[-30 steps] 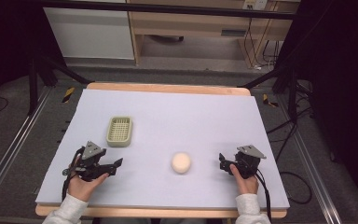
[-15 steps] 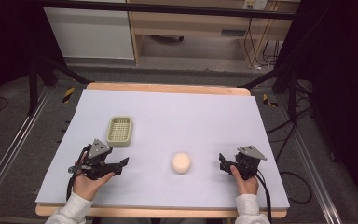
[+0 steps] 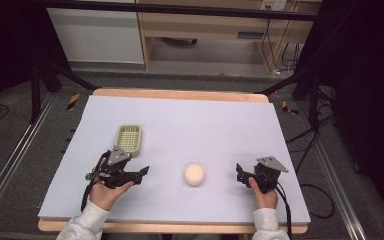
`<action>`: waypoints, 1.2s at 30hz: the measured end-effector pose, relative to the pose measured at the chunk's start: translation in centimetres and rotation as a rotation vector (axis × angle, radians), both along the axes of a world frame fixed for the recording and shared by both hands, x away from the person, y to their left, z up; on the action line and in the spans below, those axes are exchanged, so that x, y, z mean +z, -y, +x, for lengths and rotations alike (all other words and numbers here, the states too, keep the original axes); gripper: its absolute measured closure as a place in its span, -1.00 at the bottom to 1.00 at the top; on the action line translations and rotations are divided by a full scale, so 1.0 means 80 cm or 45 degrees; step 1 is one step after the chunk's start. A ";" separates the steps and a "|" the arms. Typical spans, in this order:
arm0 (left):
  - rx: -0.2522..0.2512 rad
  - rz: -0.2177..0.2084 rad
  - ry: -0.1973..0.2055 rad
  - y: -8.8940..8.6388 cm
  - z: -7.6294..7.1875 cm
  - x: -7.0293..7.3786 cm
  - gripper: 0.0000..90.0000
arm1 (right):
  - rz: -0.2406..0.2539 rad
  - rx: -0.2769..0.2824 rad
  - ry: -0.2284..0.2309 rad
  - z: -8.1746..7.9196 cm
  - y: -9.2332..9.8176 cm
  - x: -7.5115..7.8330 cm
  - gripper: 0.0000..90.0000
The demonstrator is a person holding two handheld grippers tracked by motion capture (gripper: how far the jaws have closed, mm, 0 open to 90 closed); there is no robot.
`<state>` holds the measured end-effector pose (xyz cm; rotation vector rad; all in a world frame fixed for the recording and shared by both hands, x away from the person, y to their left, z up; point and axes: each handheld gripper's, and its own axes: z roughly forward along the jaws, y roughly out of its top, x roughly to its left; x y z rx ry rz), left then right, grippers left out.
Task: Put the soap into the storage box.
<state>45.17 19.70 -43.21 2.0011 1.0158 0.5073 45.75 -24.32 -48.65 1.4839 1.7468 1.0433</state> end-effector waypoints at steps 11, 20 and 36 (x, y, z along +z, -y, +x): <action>-0.035 0.004 -0.001 0.014 0.000 0.002 -0.49 | 0.020 -0.011 0.007 -0.001 0.002 0.000 -0.92; -0.081 0.011 -0.008 0.035 0.002 0.005 -0.50 | 0.020 -0.010 0.008 -0.001 0.003 0.000 -0.92; -0.153 0.011 -0.012 0.074 0.006 0.008 -0.50 | 0.022 -0.010 0.003 0.000 0.003 0.000 -0.92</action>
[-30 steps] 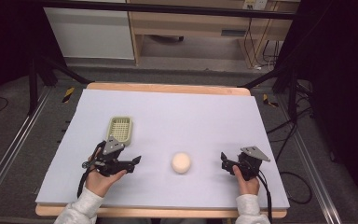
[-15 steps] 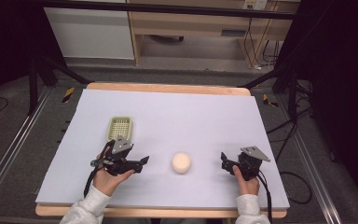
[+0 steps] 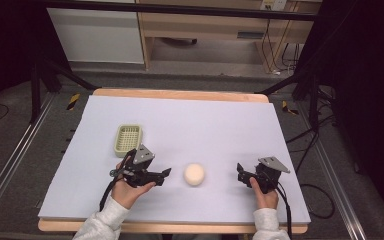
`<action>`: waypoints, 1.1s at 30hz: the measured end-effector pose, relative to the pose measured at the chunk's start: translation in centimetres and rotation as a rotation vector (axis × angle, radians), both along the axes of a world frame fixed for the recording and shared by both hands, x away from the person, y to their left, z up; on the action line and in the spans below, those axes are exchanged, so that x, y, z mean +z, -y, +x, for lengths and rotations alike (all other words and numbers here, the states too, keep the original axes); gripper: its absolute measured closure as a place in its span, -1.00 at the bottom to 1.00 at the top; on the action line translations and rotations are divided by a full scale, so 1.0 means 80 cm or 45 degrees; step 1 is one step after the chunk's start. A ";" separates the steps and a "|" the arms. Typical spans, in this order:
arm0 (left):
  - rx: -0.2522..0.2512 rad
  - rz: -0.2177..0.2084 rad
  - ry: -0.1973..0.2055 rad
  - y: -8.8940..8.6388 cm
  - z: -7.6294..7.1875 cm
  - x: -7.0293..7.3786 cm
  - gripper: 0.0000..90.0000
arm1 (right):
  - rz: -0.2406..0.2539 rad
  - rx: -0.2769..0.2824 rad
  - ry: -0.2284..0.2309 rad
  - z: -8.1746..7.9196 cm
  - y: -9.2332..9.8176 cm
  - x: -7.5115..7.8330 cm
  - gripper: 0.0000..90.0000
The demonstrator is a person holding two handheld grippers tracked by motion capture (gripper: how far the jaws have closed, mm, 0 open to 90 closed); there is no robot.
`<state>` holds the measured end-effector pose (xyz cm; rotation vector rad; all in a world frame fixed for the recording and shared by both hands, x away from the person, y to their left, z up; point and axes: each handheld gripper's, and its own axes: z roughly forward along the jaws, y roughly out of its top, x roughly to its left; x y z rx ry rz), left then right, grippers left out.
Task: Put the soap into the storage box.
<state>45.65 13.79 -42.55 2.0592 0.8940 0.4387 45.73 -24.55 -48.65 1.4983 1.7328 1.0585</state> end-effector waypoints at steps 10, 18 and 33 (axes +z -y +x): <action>-0.020 -0.001 -0.006 0.017 0.002 0.001 -0.51 | -0.004 0.004 -0.001 0.000 0.000 0.000 -0.92; -0.040 -0.003 -0.015 0.031 0.004 0.000 -0.51 | 0.003 0.005 -0.006 0.000 -0.001 0.000 -0.92; -0.073 0.020 -0.041 0.052 0.008 -0.004 -0.55 | 0.000 0.010 -0.003 0.000 -0.001 0.000 -0.92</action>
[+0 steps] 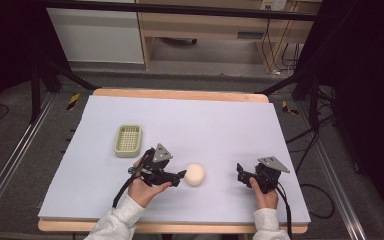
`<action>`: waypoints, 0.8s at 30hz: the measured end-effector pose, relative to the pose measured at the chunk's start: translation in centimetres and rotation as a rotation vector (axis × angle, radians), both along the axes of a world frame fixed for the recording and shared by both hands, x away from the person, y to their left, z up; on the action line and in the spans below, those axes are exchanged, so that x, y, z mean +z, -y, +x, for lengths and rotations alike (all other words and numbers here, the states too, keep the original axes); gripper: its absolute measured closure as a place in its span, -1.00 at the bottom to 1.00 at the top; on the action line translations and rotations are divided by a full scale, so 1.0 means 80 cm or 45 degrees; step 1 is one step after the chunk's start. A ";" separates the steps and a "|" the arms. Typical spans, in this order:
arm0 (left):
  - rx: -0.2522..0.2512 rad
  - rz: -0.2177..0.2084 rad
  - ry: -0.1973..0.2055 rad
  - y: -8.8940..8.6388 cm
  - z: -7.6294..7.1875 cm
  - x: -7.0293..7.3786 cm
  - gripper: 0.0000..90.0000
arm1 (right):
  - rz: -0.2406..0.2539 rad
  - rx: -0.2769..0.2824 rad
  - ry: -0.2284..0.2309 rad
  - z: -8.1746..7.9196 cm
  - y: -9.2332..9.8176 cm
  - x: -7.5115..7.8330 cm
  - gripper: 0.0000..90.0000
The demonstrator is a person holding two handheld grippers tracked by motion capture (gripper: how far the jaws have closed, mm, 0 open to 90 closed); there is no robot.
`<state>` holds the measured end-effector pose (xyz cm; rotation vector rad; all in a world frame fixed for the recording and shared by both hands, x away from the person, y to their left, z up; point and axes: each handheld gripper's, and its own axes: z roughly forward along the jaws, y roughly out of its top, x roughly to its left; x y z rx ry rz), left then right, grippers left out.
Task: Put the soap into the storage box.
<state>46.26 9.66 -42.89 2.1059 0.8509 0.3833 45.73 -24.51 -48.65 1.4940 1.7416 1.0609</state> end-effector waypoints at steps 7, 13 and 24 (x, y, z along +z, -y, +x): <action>-0.030 0.022 -0.007 0.016 0.001 -0.003 -0.57 | 0.004 0.000 -0.001 0.000 0.000 0.000 -0.92; -0.050 0.032 -0.019 0.027 0.003 -0.005 -0.59 | 0.008 0.001 -0.005 0.000 0.000 0.000 -0.92; -0.068 0.050 -0.050 0.039 0.006 -0.011 -0.63 | 0.007 0.002 -0.004 0.000 0.000 0.000 -0.92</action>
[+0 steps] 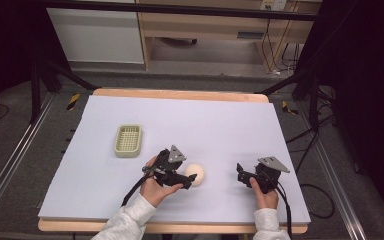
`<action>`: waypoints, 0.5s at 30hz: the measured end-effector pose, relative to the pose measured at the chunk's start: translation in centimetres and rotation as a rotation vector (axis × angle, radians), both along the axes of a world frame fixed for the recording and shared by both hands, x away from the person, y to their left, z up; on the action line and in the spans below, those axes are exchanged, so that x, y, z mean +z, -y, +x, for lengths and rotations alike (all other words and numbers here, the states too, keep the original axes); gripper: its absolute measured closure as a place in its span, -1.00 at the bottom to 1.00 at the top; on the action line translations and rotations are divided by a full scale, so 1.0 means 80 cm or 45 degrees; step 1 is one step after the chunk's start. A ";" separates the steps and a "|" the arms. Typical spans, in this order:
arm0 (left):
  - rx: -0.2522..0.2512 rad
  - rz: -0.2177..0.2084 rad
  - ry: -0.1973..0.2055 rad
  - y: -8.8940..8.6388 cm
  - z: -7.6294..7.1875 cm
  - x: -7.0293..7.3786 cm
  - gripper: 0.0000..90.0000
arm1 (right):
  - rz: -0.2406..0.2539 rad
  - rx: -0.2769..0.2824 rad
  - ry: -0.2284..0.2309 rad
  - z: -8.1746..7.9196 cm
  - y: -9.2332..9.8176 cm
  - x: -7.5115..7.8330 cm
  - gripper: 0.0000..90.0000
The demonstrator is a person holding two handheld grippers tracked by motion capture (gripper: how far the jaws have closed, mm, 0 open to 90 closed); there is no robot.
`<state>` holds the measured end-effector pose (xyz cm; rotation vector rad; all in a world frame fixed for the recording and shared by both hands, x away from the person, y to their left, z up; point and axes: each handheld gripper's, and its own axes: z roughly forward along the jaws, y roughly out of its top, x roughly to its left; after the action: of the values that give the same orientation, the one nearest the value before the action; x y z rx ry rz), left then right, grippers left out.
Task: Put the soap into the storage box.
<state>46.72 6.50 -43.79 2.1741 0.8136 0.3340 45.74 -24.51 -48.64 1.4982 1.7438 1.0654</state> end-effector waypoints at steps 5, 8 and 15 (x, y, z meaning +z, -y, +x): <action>-0.008 0.011 0.000 0.007 0.002 -0.004 -0.64 | 0.001 0.002 -0.002 0.000 0.000 0.000 -0.92; -0.011 0.018 0.002 0.009 0.003 -0.005 -0.66 | -0.001 0.003 -0.001 0.000 0.000 0.000 -0.92; -0.035 0.048 -0.006 0.024 0.004 -0.011 -0.74 | -0.006 0.005 0.000 0.000 0.000 0.000 -0.92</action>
<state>47.06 4.59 -44.68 2.2195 0.7855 0.3328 45.78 -24.51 -48.65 1.4926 1.7492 1.0626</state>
